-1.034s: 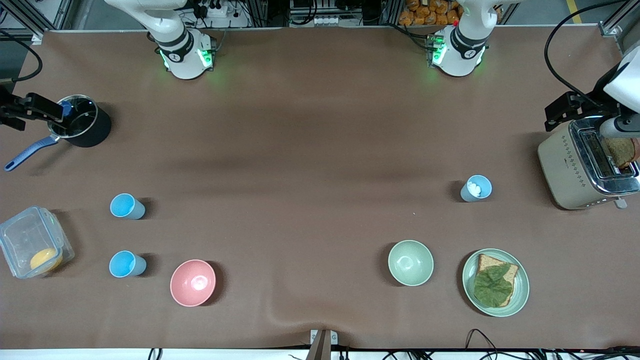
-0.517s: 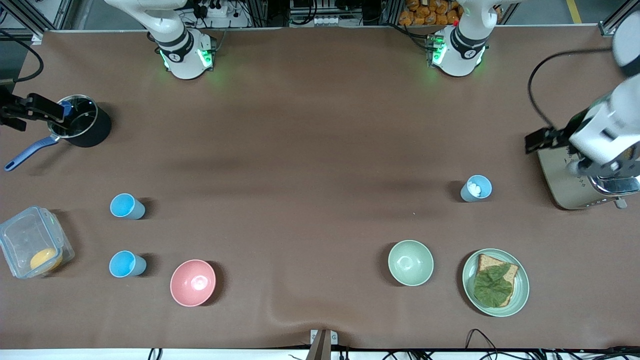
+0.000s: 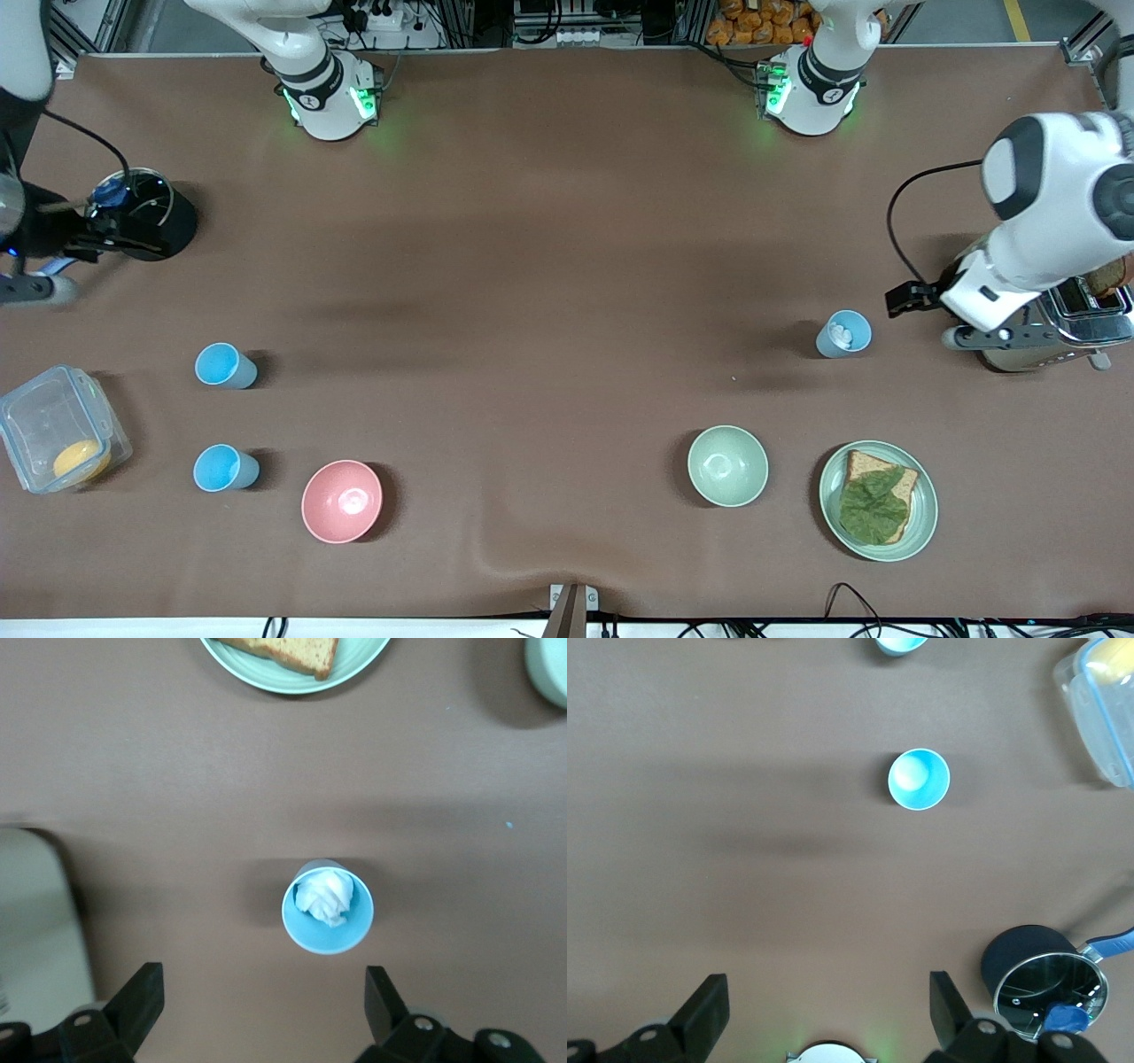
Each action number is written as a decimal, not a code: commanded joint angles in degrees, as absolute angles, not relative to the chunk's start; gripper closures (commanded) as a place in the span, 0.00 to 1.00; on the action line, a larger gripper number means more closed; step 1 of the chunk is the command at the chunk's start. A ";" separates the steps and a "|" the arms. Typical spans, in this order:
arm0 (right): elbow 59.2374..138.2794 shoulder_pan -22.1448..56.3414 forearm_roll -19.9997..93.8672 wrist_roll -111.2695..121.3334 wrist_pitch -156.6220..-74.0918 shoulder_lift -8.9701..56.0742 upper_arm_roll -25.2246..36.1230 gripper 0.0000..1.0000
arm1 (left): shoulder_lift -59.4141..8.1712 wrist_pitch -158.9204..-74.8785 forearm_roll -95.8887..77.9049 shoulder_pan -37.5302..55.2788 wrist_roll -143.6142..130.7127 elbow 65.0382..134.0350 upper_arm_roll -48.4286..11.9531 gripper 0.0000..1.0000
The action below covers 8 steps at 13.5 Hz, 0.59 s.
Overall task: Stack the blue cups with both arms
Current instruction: 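Reach the left gripper to the tissue-filled blue cup while the right gripper moves out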
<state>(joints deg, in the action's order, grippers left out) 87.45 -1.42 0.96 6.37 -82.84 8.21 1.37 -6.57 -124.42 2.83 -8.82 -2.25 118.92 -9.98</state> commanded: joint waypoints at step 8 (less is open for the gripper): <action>86.13 -4.57 0.09 7.21 -84.02 15.10 1.76 0.00 | -15.19 -143.08 2.02 -10.37 -0.88 127.88 -10.55 0.00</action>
